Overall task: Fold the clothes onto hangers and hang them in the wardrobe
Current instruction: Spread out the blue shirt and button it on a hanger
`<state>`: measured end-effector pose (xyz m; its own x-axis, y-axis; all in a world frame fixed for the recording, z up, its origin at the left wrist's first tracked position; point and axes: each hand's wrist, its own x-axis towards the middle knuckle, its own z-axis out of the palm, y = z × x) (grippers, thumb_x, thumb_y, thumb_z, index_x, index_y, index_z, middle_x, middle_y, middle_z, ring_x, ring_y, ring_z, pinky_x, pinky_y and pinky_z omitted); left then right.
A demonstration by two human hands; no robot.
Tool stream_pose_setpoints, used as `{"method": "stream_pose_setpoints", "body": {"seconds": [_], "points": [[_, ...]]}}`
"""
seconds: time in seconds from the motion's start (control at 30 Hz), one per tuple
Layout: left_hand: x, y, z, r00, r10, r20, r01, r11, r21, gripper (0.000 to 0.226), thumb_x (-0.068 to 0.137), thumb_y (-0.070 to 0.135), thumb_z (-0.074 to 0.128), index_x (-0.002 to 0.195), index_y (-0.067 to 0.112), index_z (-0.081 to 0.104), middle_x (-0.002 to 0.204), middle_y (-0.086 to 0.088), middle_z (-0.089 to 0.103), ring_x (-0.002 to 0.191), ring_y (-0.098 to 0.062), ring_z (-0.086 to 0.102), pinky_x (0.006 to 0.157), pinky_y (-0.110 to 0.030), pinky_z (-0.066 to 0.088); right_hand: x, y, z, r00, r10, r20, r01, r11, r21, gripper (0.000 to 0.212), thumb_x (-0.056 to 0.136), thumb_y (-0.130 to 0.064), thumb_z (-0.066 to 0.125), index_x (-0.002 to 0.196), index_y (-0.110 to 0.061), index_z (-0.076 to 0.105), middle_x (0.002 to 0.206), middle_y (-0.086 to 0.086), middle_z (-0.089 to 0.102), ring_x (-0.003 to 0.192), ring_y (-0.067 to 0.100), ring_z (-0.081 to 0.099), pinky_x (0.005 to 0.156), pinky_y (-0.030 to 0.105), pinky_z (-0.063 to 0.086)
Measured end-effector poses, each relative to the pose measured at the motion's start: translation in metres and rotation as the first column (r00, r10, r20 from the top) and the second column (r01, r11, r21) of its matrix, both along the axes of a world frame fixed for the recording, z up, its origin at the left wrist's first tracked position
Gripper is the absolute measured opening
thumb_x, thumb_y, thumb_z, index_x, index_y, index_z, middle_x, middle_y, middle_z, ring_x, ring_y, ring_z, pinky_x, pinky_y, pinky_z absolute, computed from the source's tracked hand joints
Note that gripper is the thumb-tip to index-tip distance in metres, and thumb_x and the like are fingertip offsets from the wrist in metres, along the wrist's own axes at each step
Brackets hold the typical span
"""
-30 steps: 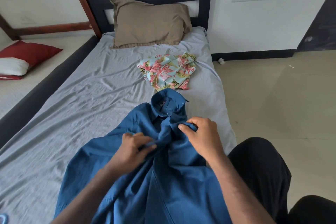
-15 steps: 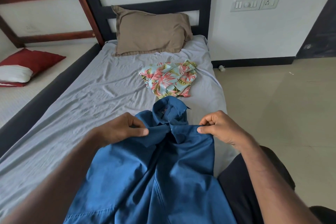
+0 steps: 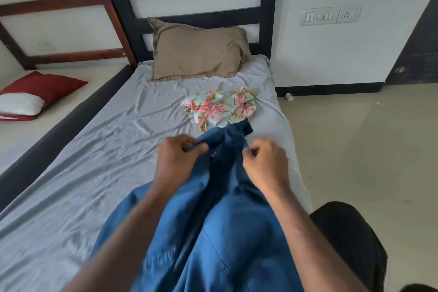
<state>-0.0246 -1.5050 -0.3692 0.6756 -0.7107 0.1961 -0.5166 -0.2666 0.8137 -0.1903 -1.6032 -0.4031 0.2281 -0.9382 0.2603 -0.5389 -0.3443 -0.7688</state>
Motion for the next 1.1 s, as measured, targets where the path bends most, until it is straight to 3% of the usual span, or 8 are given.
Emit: {"method": "stream_pose_setpoints", "body": {"seconds": [0.07,0.2,0.3,0.53,0.63,0.77,0.97,1.1], "points": [[-0.021,0.022,-0.034,0.984,0.001,-0.181,0.01,0.998,0.057,0.016,0.08,0.018,0.084,0.075,0.009,0.072,0.066,-0.008,0.069,0.056,-0.007,0.054,0.059,-0.024,0.044,-0.007,0.022,-0.024,0.994,0.092,-0.057,-0.082,0.984,0.16,0.021,0.086,-0.023,0.068,0.066,-0.019,0.061,0.067,-0.005,0.067,0.073,0.025,0.062,0.064,0.032,0.041],[-0.046,0.05,-0.071,0.836,-0.053,-0.546,0.064,0.998,0.002,0.017,0.087,-0.003,0.073,0.102,0.006,0.071,0.071,-0.011,0.071,0.063,-0.013,0.064,0.057,-0.023,0.049,-0.015,0.058,-0.049,0.983,0.101,0.153,-0.148,0.932,0.33,0.035,0.085,-0.025,0.073,0.057,-0.015,0.055,0.047,-0.01,0.051,0.052,0.01,0.046,0.057,0.03,0.037],[-0.059,0.058,-0.076,0.775,-0.119,-0.621,0.089,0.993,-0.08,0.04,0.086,-0.011,0.069,0.117,0.014,0.065,0.077,-0.01,0.071,0.068,-0.018,0.064,0.064,-0.027,0.052,-0.021,0.073,-0.058,0.945,0.074,0.318,-0.208,0.887,0.412,0.035,0.089,-0.021,0.072,0.059,-0.018,0.054,0.047,-0.013,0.049,0.048,0.005,0.041,0.056,0.025,0.035],[-0.077,0.055,-0.079,0.818,-0.144,-0.556,0.031,0.978,-0.208,0.012,0.093,0.007,0.07,0.083,0.013,0.069,0.069,-0.01,0.063,0.065,-0.024,0.054,0.058,-0.03,0.047,-0.023,0.079,-0.064,0.885,0.073,0.46,-0.335,0.785,0.521,0.016,0.08,-0.031,0.069,0.078,-0.015,0.072,0.067,0.005,0.07,0.062,0.013,0.057,0.065,0.044,0.049],[-0.076,0.055,-0.081,0.864,-0.165,-0.476,0.087,0.98,-0.181,0.024,0.096,0.002,0.064,0.089,0.022,0.075,0.077,-0.007,0.068,0.066,-0.019,0.056,0.058,-0.028,0.047,-0.026,0.079,-0.065,0.872,0.067,0.486,-0.349,0.78,0.52,0.011,0.084,-0.022,0.07,0.077,-0.014,0.072,0.063,0.004,0.066,0.06,0.013,0.052,0.06,0.039,0.043],[-0.074,0.057,-0.08,0.906,-0.2,-0.372,0.15,0.976,-0.159,0.047,0.089,-0.007,0.067,0.109,0.034,0.055,0.096,-0.004,0.066,0.064,-0.017,0.057,0.058,-0.029,0.048,-0.026,0.078,-0.067,0.872,0.057,0.487,-0.345,0.777,0.527,0.013,0.087,-0.017,0.07,0.074,-0.014,0.07,0.058,-0.003,0.058,0.056,0.011,0.045,0.057,0.035,0.037],[-0.077,0.058,-0.09,0.982,-0.187,-0.004,0.187,0.982,0.02,0.022,0.087,0.007,0.073,0.085,0.025,0.061,0.078,0.005,0.062,0.067,-0.013,0.058,0.06,-0.018,0.044,-0.028,0.078,-0.066,0.87,0.061,0.489,-0.352,0.771,0.531,0.013,0.089,-0.019,0.071,0.076,-0.018,0.072,0.064,0.001,0.064,0.06,0.013,0.051,0.059,0.035,0.043],[-0.078,0.064,-0.091,0.988,-0.151,0.024,0.15,0.988,0.039,0.02,0.084,0.02,0.08,0.076,0.023,0.062,0.067,0.004,0.062,0.065,-0.017,0.058,0.057,-0.019,0.045,-0.029,0.079,-0.062,0.852,0.038,0.522,-0.369,0.751,0.547,0.019,0.09,-0.024,0.073,0.077,-0.011,0.071,0.06,-0.002,0.059,0.057,0.01,0.049,0.059,0.03,0.041]]}}
